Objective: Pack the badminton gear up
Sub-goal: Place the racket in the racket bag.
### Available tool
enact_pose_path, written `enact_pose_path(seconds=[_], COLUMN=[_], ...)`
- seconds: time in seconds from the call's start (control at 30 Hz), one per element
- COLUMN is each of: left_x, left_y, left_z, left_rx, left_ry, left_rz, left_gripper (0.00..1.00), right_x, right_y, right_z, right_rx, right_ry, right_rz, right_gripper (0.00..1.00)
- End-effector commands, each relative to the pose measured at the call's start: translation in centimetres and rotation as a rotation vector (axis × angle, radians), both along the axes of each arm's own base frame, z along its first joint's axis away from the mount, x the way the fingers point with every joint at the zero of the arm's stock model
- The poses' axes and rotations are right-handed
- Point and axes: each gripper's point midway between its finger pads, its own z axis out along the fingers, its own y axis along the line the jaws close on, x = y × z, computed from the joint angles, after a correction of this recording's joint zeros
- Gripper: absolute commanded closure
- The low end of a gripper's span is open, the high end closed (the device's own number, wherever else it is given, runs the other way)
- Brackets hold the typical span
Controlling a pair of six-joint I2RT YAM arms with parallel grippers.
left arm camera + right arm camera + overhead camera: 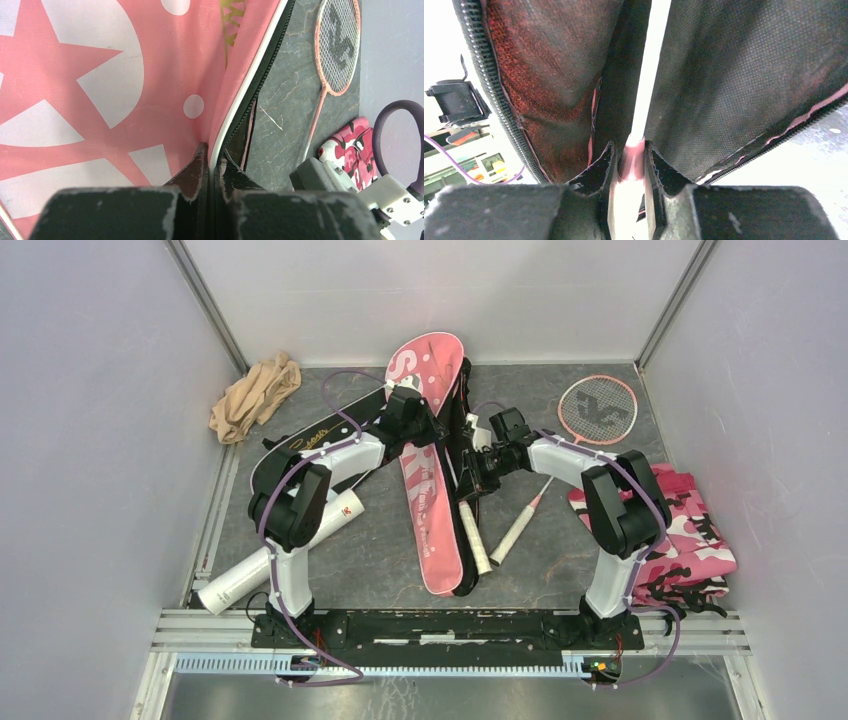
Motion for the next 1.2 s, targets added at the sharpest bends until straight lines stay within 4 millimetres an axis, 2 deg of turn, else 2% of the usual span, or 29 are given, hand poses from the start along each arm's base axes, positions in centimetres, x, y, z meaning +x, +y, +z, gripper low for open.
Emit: enact_pose_path(seconds=[0.0, 0.13, 0.23, 0.5, 0.7, 0.97, 1.17], left_x=[-3.1, -2.8, -2.5, -2.5, -2.1, -1.0, -1.0], left_y=[-2.8, -2.5, -2.3, -2.5, -1.7, -0.6, -0.5], left_z=[0.6, 0.7, 0.8, 0.9, 1.4, 2.4, 3.2], left_rx=[-0.088, -0.088, -0.086, -0.099, -0.107, -0.13, -0.153], left_ry=[0.103, 0.1, 0.093, 0.089, 0.076, 0.058, 0.049], left_rz=[-0.093, -0.09, -0.089, -0.099, -0.086, -0.069, -0.074], left_gripper=[0.98, 0.98, 0.98, 0.98, 0.98, 0.98, 0.98], right_x=[4.1, 3.4, 2.7, 1.3, 0.2, -2.0, -2.7], right_y=[2.3, 2.0, 2.1, 4.1, 2.7, 1.5, 0.8], right_z=[4.9, 4.1, 3.8, 3.9, 2.8, 2.3, 1.0], right_rx=[0.1, 0.078, 0.088, 0.149, 0.084, 0.079, 0.055], right_ry=[-0.283, -0.28, -0.268, -0.268, -0.284, -0.3, -0.289], right_rz=[0.001, 0.042, 0.069, 0.164, 0.213, 0.289, 0.32], right_gripper=[0.8, 0.73, 0.71, 0.56, 0.51, 0.34, 0.32])
